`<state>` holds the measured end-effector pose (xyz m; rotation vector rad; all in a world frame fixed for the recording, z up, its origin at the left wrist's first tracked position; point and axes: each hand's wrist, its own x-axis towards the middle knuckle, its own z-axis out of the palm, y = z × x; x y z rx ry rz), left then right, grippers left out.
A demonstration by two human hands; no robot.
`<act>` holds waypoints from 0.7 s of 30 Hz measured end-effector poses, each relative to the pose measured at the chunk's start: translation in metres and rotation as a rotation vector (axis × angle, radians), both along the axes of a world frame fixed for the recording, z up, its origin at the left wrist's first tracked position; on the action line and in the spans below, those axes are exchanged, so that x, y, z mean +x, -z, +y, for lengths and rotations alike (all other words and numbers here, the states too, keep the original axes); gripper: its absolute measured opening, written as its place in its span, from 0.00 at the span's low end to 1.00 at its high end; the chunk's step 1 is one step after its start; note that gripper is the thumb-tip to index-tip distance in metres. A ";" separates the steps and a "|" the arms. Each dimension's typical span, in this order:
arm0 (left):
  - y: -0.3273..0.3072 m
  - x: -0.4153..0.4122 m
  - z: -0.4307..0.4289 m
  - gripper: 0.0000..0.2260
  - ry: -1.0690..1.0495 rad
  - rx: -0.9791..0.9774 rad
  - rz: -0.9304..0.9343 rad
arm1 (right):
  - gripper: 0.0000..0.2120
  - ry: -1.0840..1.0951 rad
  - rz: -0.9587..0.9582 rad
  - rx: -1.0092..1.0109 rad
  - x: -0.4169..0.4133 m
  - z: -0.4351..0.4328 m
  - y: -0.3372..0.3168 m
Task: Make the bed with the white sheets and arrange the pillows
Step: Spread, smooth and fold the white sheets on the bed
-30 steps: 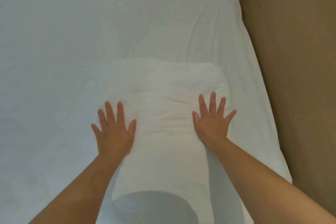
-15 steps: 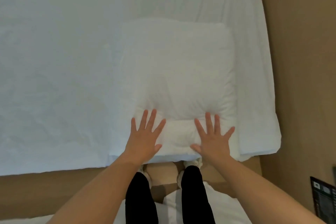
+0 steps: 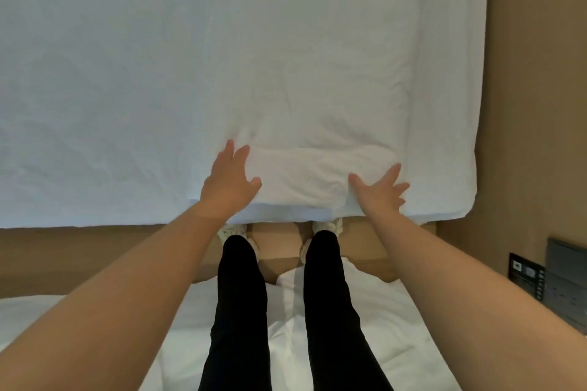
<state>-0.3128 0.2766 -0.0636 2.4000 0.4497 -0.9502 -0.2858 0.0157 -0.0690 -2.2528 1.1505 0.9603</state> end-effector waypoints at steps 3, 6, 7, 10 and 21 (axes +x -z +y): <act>0.002 -0.011 0.012 0.30 -0.636 -0.082 0.139 | 0.45 0.759 0.035 0.081 -0.005 -0.010 0.002; 0.015 -0.021 0.021 0.26 -1.199 -0.366 0.415 | 0.32 1.224 0.001 0.393 -0.010 -0.019 0.004; 0.020 -0.023 0.021 0.25 -1.322 -0.452 0.446 | 0.26 1.297 -0.055 0.441 -0.010 -0.022 0.007; 0.035 -0.022 0.021 0.25 -1.643 -0.632 0.415 | 0.15 1.358 -0.216 0.383 -0.007 -0.024 0.004; 0.020 -0.037 0.014 0.07 -1.995 -0.766 0.148 | 0.08 1.349 -0.311 0.168 0.006 -0.054 0.004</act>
